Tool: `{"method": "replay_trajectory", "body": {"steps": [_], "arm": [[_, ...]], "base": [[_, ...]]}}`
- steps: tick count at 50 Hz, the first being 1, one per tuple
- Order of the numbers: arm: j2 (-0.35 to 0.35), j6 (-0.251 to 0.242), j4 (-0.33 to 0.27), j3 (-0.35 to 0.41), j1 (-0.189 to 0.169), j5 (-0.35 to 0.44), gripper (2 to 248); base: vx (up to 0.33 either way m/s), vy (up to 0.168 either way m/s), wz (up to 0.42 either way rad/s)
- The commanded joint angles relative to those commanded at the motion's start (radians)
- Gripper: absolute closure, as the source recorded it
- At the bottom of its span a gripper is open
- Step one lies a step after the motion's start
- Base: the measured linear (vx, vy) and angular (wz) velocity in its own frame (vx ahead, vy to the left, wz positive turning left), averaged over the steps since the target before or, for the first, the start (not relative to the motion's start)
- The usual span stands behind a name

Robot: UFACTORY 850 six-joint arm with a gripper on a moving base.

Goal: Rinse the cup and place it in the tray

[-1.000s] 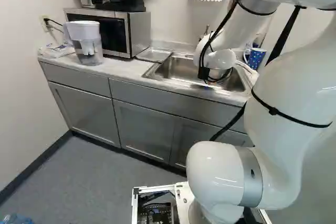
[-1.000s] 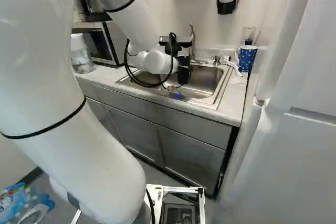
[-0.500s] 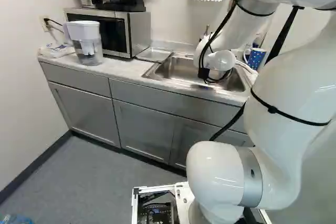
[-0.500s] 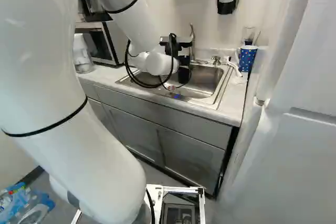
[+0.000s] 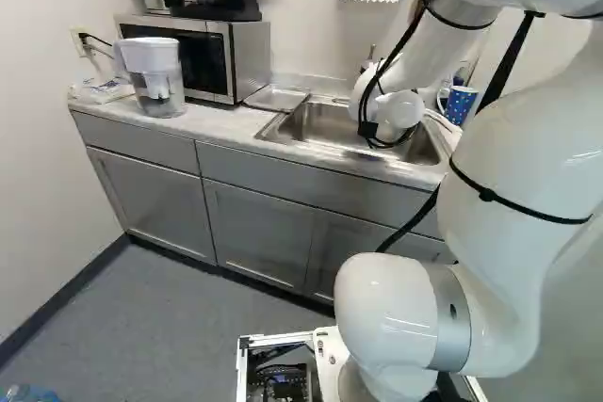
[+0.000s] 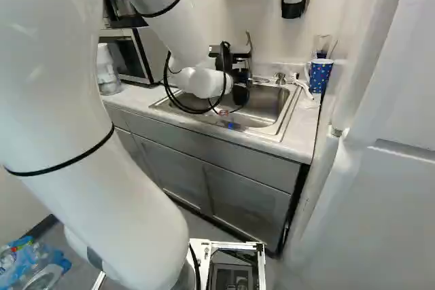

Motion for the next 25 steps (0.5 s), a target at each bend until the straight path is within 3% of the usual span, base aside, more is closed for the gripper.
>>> {"method": "replay_trajectory", "body": {"steps": [25], "arm": [[0.0, 0.0, 0.0, 0.0, 0.0, 0.001, 125]], "base": [[0.0, 0.0, 0.0]]}}
